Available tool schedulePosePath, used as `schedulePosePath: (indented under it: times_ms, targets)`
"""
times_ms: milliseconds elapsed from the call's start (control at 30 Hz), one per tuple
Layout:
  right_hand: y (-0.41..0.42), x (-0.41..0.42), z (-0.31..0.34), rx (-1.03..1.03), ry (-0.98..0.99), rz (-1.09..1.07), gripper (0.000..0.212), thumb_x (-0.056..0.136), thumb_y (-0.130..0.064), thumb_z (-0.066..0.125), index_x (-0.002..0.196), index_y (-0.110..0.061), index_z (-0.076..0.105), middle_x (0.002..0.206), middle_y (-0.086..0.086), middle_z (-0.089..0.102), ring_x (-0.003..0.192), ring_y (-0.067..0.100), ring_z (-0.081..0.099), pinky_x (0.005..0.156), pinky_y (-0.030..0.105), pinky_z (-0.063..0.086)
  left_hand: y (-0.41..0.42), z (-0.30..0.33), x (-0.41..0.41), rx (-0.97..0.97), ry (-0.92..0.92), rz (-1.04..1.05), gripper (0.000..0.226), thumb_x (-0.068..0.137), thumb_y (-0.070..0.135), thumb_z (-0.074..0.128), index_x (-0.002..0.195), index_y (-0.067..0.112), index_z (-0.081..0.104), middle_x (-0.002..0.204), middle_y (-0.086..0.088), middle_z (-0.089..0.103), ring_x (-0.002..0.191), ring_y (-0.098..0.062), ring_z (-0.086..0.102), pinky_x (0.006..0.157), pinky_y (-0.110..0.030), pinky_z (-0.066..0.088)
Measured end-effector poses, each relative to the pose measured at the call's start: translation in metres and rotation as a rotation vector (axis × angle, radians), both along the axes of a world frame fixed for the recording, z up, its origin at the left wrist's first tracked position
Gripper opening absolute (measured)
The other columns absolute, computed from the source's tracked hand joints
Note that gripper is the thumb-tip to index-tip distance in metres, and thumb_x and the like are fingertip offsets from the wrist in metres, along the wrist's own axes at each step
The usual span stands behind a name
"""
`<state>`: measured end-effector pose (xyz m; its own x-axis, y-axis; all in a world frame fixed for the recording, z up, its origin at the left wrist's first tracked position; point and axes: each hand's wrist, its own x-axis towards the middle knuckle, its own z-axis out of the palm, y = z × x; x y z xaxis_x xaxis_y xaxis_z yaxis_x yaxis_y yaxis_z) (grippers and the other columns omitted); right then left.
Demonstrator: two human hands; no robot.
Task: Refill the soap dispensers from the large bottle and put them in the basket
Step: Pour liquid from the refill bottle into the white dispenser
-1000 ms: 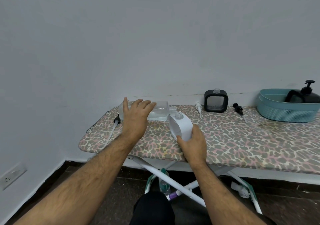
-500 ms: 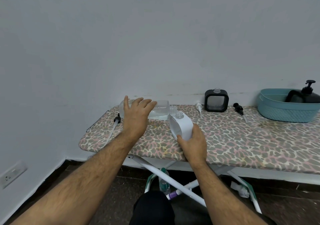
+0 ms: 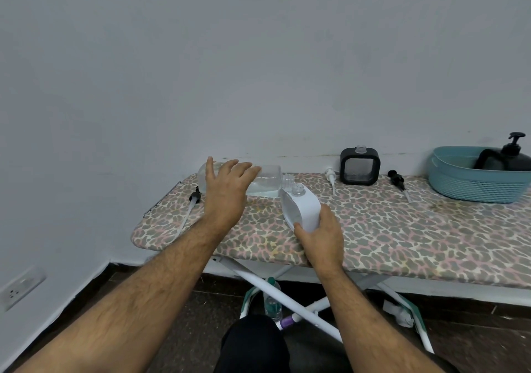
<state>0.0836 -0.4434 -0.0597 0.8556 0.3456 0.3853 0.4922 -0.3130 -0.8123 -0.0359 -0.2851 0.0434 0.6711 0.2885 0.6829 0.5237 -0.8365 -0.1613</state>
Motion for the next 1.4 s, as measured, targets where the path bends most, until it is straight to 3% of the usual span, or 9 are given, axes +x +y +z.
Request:
schedulePosePath:
  times_ms: [1000, 1400]
  targets:
    - [0.0, 0.0, 0.0, 0.006, 0.005, -0.001, 0.059, 0.078, -0.041, 0.077, 0.128, -0.021, 0.052, 0.117, -0.004, 0.061, 0.105, 0.018, 0.056, 0.083, 0.041, 0.055, 0.0, 0.0, 0.002, 0.011, -0.015, -0.002, 0.076, 0.065, -0.016, 0.069, 0.128, 0.025, 0.059, 0.128, 0.001, 0.064, 0.126, -0.031, 0.052, 0.115, -0.064, 0.011]
    - [-0.001, 0.001, -0.001, 0.01, 0.009, 0.003, 0.054, 0.077, -0.04, 0.076, 0.122, -0.021, 0.053, 0.112, -0.004, 0.06, 0.1, 0.017, 0.053, 0.077, 0.035, 0.05, -0.002, -0.016, 0.001, -0.061, -0.014, 0.061, 0.078, 0.062, 0.002, 0.085, 0.13, 0.031, 0.059, 0.123, 0.008, 0.066, 0.119, -0.023, 0.057, 0.116, -0.063, 0.014]
